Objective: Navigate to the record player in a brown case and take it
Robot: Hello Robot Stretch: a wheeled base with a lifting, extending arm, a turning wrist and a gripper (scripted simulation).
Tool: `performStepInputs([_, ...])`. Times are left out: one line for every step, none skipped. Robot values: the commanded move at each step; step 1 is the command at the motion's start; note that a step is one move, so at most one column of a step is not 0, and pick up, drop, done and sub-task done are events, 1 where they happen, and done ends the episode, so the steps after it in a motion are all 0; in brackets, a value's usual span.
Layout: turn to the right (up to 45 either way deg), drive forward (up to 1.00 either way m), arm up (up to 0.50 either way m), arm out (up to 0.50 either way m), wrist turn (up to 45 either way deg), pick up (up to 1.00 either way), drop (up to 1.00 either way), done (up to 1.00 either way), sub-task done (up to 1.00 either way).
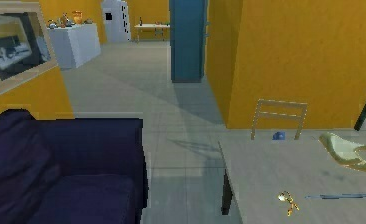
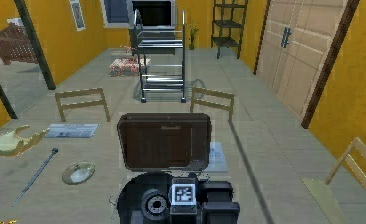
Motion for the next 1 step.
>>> performStepInputs([0.0,0.0,0.0,0.0,45.0,0.0,0.0,0.0,0.0])
